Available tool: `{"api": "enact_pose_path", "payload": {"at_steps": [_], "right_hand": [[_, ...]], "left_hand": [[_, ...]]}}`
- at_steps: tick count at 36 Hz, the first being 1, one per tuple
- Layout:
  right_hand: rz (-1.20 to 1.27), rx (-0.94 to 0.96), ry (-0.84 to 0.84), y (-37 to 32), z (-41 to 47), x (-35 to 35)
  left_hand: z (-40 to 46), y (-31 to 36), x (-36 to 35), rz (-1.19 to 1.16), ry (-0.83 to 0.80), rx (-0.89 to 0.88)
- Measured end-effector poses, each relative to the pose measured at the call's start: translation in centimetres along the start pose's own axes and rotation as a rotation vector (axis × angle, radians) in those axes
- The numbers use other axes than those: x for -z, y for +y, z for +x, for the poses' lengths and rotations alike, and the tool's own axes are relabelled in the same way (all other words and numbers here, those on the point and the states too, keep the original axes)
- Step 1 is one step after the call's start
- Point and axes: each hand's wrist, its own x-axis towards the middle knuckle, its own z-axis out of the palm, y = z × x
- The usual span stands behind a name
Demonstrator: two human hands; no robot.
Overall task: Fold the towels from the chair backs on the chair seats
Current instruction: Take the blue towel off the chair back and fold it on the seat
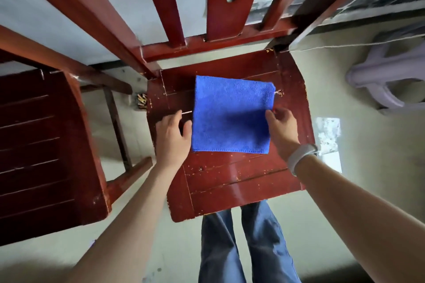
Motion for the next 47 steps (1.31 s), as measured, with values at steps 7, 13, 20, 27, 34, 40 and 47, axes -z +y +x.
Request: {"api": "enact_pose_path", "payload": {"at_steps": [7,13,20,27,34,40,47], "right_hand": [[0.059,-0.146,-0.012,-0.1,0.3,-1.2],[0.185,-0.216,-0.082,-0.4,0.7,-0.9],[0.17,-0.07,-0.109,-0.1,-1.1,0.6],[0.274,0.003,-0.128,-0.8,-5.9,5.7],[0.323,0.005,-0.079,-0.6,-11.7,13.6],[0.442,-0.057,-0.006,1.2,-15.5,22.0],[0.593,-0.001,0.207,5.8,-16.8,36.2]], "left_hand": [[3.6,2.7,-0.9,-0.142,-0.119,0.147],[4.6,3.4,-0.8,-0.366,-0.181,0.295],[3.2,4.5,0.0,-0.473,-0.205,0.273],[-2.7,7.6,3.1,-0.421,-0.099,0.073],[-9.9,14.4,5.8,-0.262,-0.097,-0.049],[-14.8,22.5,6.2,-0.188,-0.179,-0.175],[-20.4,36.0,1.2,-0.119,-0.25,-0.416]]}}
